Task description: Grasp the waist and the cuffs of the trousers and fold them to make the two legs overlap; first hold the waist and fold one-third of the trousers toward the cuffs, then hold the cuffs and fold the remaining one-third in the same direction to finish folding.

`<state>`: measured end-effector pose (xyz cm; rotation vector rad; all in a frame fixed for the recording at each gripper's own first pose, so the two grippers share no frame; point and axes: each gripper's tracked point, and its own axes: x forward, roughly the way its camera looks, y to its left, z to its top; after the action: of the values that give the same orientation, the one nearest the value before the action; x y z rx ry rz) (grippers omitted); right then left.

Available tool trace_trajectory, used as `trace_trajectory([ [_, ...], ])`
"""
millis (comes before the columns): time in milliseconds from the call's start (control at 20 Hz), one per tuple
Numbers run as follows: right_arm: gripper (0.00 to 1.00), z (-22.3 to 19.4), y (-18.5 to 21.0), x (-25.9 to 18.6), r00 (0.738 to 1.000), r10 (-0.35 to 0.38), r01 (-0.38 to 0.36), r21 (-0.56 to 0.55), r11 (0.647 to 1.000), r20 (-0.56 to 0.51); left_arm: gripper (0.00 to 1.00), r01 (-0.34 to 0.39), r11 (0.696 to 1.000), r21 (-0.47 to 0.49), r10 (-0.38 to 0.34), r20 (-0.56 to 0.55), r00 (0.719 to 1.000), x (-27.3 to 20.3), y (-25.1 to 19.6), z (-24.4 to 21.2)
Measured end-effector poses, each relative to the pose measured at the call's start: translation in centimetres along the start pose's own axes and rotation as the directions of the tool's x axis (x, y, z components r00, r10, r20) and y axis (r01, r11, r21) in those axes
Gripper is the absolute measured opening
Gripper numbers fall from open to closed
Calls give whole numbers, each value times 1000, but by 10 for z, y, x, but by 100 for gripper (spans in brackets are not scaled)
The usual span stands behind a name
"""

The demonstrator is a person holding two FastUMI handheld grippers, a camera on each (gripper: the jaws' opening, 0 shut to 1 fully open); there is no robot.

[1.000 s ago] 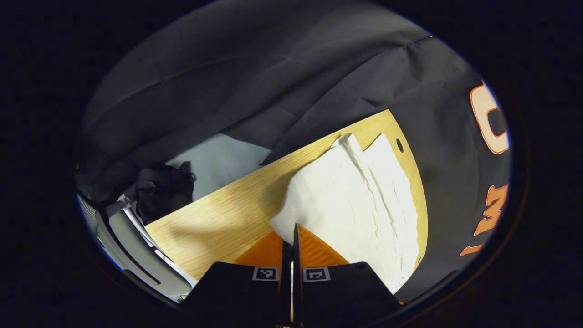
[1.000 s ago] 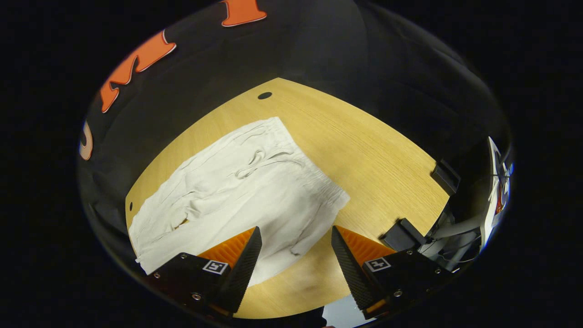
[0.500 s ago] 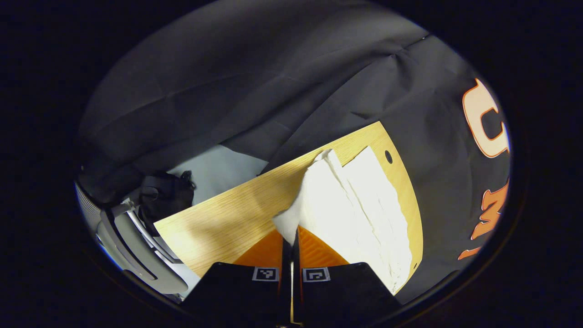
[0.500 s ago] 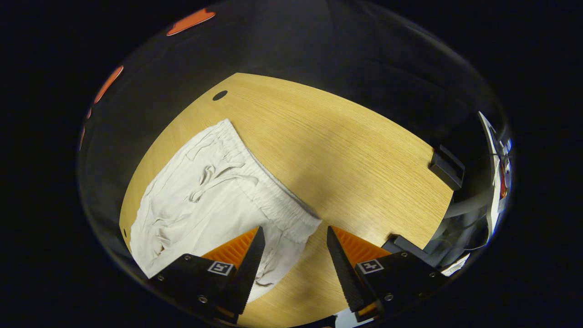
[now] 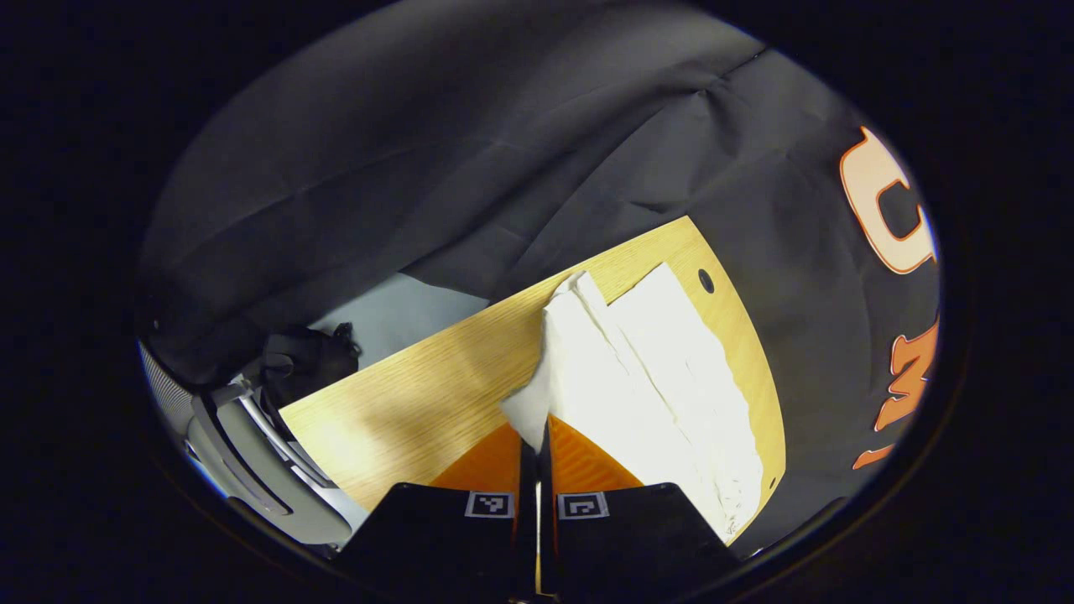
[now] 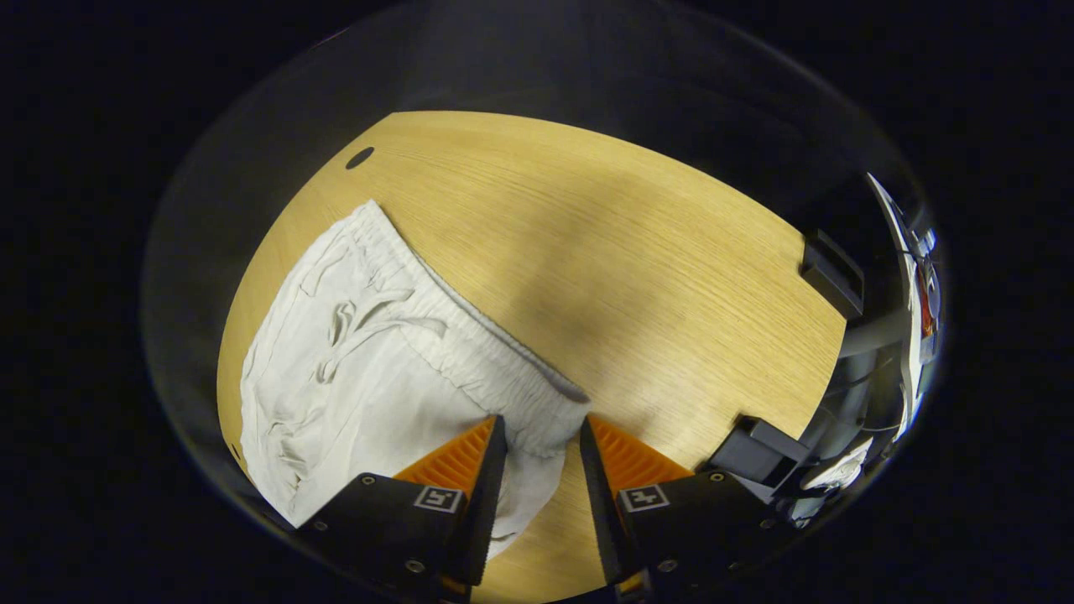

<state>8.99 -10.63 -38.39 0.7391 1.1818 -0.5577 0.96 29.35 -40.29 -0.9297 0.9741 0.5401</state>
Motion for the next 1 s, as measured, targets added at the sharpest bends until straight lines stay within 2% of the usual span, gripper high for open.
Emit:
trace_trajectory([
  [100,32,1,10,0,998,64,-63,81,995,-13,5,10,1000,-1,-10,3,1000,0,-3,-1],
  [150,18,0,12,-2,995,102,-99,137,986,-13,5,18,1000,0,-18,6,1000,-2,-8,0],
  [250,7,0,13,-5,982,185,-175,225,959,-24,5,34,999,-7,-34,12,999,-9,-15,2],
  [350,5,3,15,-11,973,227,-211,253,944,-34,5,51,999,-18,-51,13,999,-13,-26,8],
  [550,5,14,17,-32,966,255,-242,209,947,-34,5,62,998,17,-62,11,998,-18,-42,18],
  [700,5,23,29,-47,960,277,-266,185,946,-39,5,60,995,85,-60,-3,998,-24,-61,22],
  [800,5,28,38,-52,957,284,-271,173,947,-56,5,37,989,141,-33,-32,999,-24,-71,21],
  [1000,5,35,49,-58,954,284,-269,143,953,-96,5,36,961,273,-15,-79,997,-27,-98,33],
])
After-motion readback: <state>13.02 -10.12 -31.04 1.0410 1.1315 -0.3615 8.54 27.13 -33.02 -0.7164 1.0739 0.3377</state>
